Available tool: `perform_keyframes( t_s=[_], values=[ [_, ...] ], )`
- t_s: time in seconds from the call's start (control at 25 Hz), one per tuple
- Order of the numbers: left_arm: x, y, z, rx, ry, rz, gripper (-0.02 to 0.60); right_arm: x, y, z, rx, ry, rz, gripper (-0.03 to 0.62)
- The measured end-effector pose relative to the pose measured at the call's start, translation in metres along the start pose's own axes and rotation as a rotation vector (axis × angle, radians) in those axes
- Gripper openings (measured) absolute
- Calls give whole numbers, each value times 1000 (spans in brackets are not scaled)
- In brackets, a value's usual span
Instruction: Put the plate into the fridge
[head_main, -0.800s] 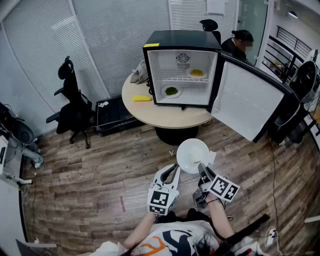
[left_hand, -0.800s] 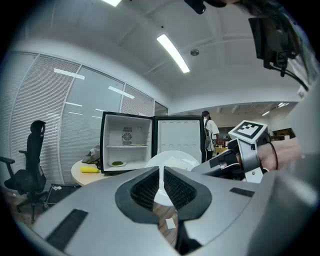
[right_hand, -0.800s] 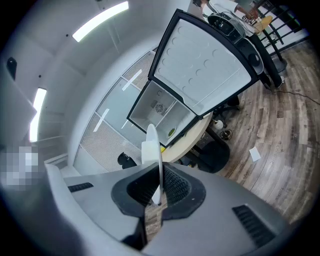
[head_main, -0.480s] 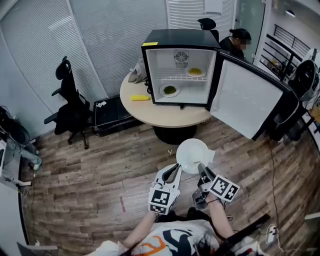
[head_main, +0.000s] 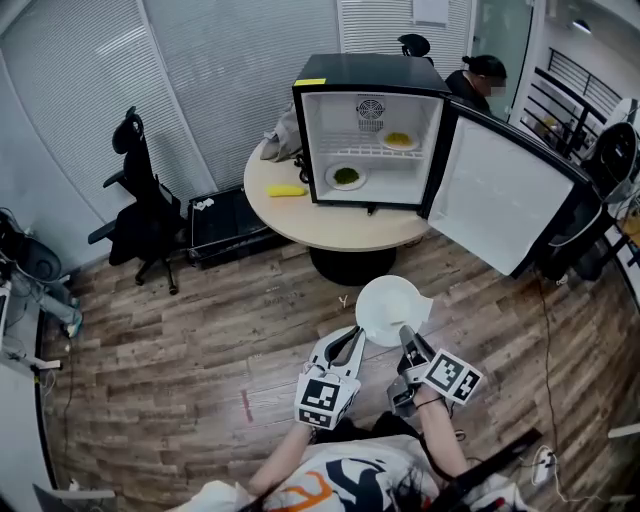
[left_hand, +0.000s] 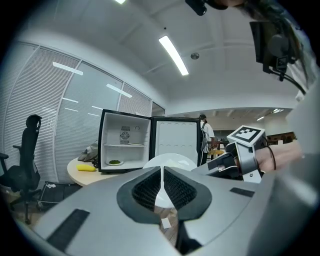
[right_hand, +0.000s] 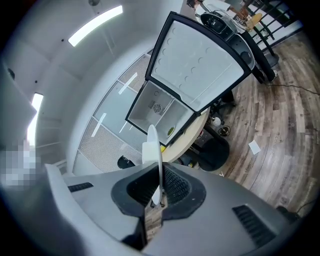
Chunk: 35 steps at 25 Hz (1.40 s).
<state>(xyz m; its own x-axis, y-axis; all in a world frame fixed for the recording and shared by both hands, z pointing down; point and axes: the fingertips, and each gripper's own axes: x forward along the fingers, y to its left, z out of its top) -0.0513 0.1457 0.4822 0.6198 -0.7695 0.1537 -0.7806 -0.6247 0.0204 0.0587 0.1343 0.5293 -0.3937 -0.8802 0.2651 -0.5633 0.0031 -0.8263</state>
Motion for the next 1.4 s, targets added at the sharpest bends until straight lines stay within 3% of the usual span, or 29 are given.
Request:
perform_keyframes(
  t_s=[0.28, 0.64, 0.88, 1.4],
  values=[
    [-6, 9, -10, -28, 26, -12, 25, 0, -3, -16, 27, 19, -22, 23],
    [15, 16, -12, -17, 38, -14, 25, 15, -18, -1, 45, 16, -42, 23],
    [52, 31, -7, 7, 56, -7, 25, 46, -29, 29, 71, 4, -28, 23],
    [167, 66, 5, -16, 73, 52, 25, 126, -57, 115, 75, 47, -6, 23]
  ],
)
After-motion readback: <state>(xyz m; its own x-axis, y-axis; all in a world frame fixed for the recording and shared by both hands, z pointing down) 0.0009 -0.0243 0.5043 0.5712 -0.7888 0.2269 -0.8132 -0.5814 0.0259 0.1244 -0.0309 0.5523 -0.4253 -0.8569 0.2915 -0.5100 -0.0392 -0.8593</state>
